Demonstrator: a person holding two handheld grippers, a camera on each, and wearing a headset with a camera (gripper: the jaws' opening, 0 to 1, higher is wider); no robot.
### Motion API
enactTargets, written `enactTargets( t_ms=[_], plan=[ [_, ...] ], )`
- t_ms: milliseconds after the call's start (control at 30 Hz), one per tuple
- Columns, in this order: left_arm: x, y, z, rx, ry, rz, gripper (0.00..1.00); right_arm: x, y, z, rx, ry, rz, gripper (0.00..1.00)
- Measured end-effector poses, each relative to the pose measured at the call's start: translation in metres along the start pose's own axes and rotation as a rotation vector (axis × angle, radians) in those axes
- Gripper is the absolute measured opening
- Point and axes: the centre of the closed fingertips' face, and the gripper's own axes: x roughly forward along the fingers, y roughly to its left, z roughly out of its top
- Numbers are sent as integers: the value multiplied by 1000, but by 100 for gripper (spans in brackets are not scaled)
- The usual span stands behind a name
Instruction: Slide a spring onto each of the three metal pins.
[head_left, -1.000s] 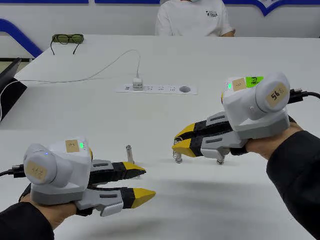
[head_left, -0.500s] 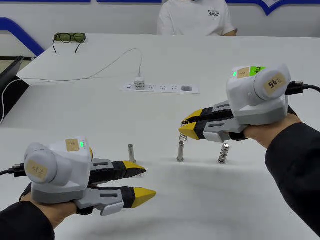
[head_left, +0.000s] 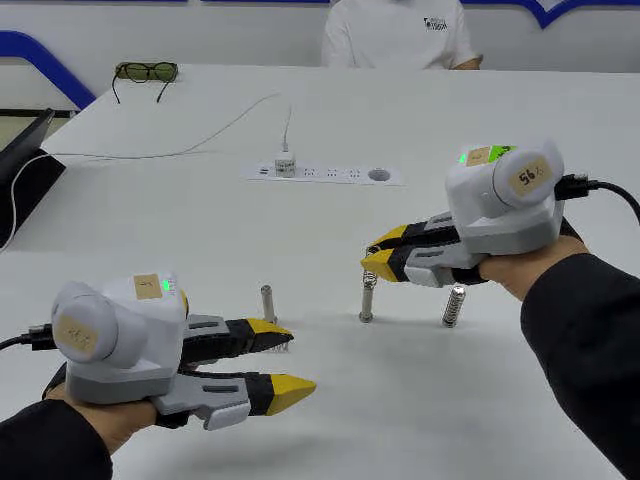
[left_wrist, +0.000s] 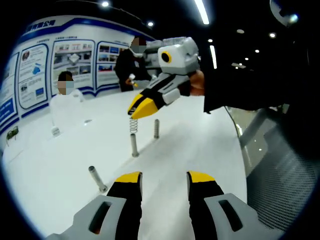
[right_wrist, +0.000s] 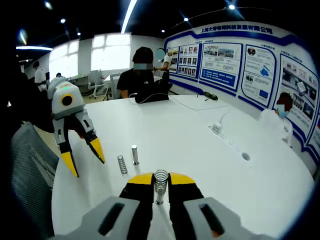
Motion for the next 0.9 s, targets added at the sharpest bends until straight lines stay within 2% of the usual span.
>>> enactTargets(
  t_ms=[467, 900],
  plan=[
    [-2, 3, -2, -20, 0, 12, 41, 5, -2, -4, 15, 5, 0, 12],
    [-4, 6, -4, -32, 2, 20, 43, 12, -3, -20, 35, 25, -1, 12]
  ],
)
